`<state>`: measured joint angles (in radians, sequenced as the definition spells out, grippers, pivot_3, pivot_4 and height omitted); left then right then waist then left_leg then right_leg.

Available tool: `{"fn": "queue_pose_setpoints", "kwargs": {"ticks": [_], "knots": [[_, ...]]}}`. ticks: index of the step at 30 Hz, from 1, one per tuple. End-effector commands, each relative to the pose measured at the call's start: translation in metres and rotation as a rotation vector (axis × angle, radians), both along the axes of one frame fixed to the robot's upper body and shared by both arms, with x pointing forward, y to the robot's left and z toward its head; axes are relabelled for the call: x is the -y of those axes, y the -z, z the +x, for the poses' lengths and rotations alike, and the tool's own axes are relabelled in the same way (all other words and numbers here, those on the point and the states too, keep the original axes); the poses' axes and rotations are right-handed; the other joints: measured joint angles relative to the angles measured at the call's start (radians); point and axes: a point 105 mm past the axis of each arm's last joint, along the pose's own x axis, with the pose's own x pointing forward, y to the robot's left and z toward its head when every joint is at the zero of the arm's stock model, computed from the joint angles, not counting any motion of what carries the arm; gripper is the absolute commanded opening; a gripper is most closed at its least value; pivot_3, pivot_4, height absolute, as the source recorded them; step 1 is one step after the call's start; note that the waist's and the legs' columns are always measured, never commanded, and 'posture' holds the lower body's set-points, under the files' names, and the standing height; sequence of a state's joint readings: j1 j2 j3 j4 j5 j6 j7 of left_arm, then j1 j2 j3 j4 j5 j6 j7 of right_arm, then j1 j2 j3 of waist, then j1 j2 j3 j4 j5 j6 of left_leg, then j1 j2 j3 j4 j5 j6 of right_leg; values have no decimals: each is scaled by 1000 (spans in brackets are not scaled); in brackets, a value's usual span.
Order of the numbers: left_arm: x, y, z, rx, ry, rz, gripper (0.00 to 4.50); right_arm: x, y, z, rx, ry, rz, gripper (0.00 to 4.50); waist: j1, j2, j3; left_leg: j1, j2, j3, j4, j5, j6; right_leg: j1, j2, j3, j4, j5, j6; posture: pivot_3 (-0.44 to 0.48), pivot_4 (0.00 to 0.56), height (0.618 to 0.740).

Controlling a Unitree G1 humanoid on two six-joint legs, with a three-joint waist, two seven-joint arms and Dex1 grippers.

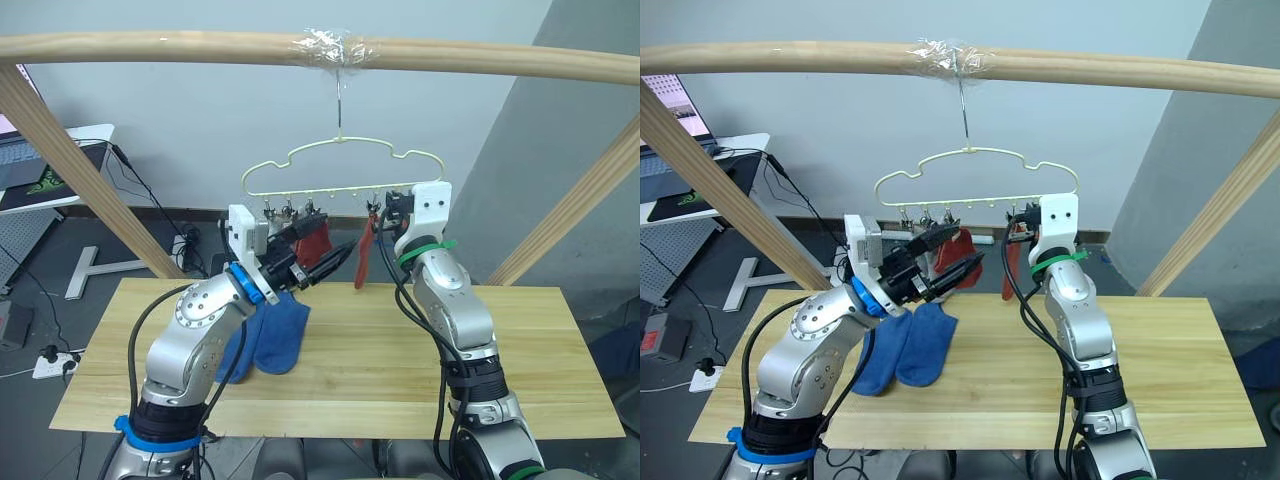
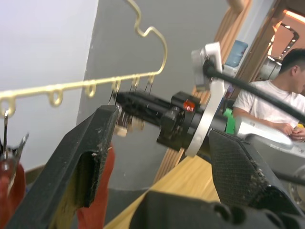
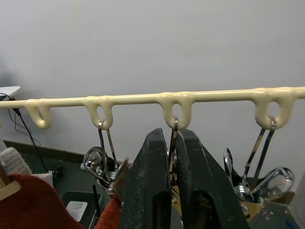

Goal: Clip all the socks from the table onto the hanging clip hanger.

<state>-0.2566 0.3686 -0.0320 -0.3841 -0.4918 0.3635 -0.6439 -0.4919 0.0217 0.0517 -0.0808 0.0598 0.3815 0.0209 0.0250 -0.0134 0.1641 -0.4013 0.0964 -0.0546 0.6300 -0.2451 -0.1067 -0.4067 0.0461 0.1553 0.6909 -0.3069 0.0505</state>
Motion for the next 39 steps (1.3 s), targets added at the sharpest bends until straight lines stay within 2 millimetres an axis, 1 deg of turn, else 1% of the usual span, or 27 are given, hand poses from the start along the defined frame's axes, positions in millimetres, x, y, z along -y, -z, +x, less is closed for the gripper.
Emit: {"fn": "queue_pose_setpoints", "kwargs": {"ticks": [1,2,3,4,5,7,8,9,11,12,15,17,21,24,27,31,34,39], "knots": [[-8,11,4,3,-64,76,3482,5,-18,-5,45,-19,38,11,0,0,0,0,0,0,0,0,0,0,0,0,0,0,0,150,149,740],[-21,36,12,-63,-142,152,3482,3,-14,-6,-16,-70,64,11,0,0,0,0,0,0,0,0,0,0,0,0,0,0,0,150,149,740],[-31,53,16,-106,-193,207,3482,1,-11,-7,-58,-110,81,11,0,0,0,0,0,0,0,0,0,0,0,0,0,0,0,140,148,740],[-40,71,16,-161,-220,248,3651,0,-10,-9,-95,-140,94,1,-2,1,-1,1,0,0,0,0,0,0,0,0,0,0,0,140,148,740],[-45,81,16,-195,-233,272,3845,0,-10,-10,-119,-158,102,0,-4,1,-1,2,0,0,0,0,0,0,0,1,0,0,0,140,148,740],[-57,112,15,-261,-282,362,4308,4,-13,-14,-146,-194,98,0,-2,1,-1,1,0,0,0,0,0,0,1,0,1,-1,-1,130,148,740],[-61,122,15,-269,-300,399,4482,5,-15,-16,-154,-205,96,0,0,1,-1,1,0,0,0,0,0,0,1,0,1,-1,-2,128,147,740],[-63,128,15,-271,-309,421,4482,6,-16,-18,-161,-212,95,0,1,1,0,1,0,0,0,0,0,0,1,0,1,-1,-2,128,147,740],[-64,150,15,-295,-318,485,4482,10,-15,-20,-176,-216,81,0,2,1,-1,1,0,0,0,0,0,0,0,0,0,-1,-2,123,148,740],[-64,157,15,-301,-319,507,4482,11,-14,-21,-182,-216,77,0,2,1,-1,1,0,0,0,0,0,0,0,0,0,-2,-2,123,148,740],[-63,177,24,-302,-355,574,4482,15,-11,-22,-199,-196,71,0,1,1,-1,1,0,0,0,0,0,0,1,0,0,-2,-2,115,155,740],[-63,194,27,-348,-369,599,4482,14,-10,-23,-207,-192,78,0,-1,1,-1,1,0,0,-1,0,0,0,1,0,0,-2,-2,115,155,740],[-60,207,35,-391,-382,610,4482,15,-10,-24,-211,-179,71,0,-2,1,0,1,0,0,-1,0,0,0,1,0,0,-2,-2,98,165,740],[-64,222,34,-462,-378,647,4482,18,-8,-25,-221,-162,75,0,-1,1,-1,1,0,0,-1,0,0,0,1,-1,1,-2,-2,93,169,740],[-61,226,32,-504,-359,628,3875,21,-7,-24,-227,-153,72,0,-3,1,-1,1,0,0,0,0,0,1,1,0,1,-2,-2,93,169,740],[-51,223,21,-551,-302,547,2604,28,-11,-23,-232,-140,91,0,-4,1,-1,2,0,0,-1,0,0,1,1,0,1,-2,-2,77,174,740],[-52,222,12,-576,-280,533,1704,35,-14,-20,-242,-129,116,0,-4,1,-1,2,0,0,-1,0,0,1,1,0,1,-2,-2,77,174,740],[-41,210,4,-563,-212,453,166,41,-20,-18,-267,-132,155,0,-5,1,0,2,0,0,-1,0,0,1,1,0,1,-2,-2,77,174,740]]}}
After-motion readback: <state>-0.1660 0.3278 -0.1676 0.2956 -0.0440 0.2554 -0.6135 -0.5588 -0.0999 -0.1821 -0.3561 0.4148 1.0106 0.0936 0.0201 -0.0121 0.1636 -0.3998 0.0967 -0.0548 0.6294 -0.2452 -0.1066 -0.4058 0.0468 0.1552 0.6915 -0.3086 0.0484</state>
